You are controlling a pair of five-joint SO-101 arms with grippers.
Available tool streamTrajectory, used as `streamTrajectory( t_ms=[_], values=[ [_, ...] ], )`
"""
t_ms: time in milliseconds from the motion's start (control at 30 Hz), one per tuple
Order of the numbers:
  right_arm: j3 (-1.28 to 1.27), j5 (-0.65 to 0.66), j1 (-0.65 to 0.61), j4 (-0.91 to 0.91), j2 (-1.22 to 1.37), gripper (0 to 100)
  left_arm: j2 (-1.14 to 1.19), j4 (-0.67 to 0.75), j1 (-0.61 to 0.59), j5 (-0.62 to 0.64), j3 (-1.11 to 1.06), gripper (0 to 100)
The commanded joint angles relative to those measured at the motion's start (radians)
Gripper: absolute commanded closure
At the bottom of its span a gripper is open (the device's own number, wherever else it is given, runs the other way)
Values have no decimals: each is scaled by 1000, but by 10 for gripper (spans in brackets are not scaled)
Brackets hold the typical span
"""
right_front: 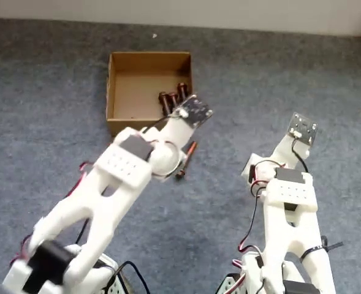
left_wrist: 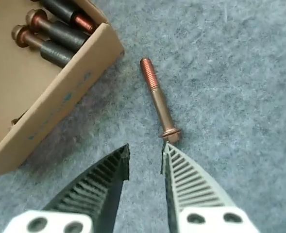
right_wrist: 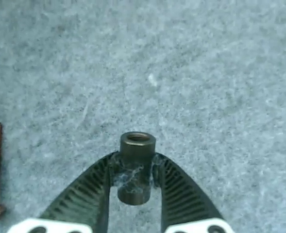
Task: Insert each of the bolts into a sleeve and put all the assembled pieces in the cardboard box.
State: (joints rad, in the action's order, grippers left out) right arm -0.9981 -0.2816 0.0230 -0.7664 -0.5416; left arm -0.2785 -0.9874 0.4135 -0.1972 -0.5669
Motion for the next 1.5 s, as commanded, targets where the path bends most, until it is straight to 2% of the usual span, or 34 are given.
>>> streamTrajectory(
  t_ms=[0,333,500,633,700,833,967,1067,1333,1467],
  values=[
    [4,-6,13,19,-25,993,174,5,16,-15,165,864],
    [1,-2,13,19,-25,993,469,5,82,-15,318,864],
    [-15,0,13,19,-25,993,610,5,54,-11,409,864],
    [-15,0,13,19,-25,993,684,-3,38,106,492,864],
    [-16,0,13,19,-25,993,702,-5,30,124,516,888],
    [-18,0,13,19,-25,993,719,-3,36,126,526,999],
    [-19,0,13,19,-25,993,711,-51,38,137,527,995],
    [-19,0,13,19,-25,993,705,-123,38,232,558,995],
    [-21,0,13,19,-27,993,555,-428,30,499,677,995],
    [-21,0,13,19,-27,993,453,-468,27,658,668,995]
  ],
)
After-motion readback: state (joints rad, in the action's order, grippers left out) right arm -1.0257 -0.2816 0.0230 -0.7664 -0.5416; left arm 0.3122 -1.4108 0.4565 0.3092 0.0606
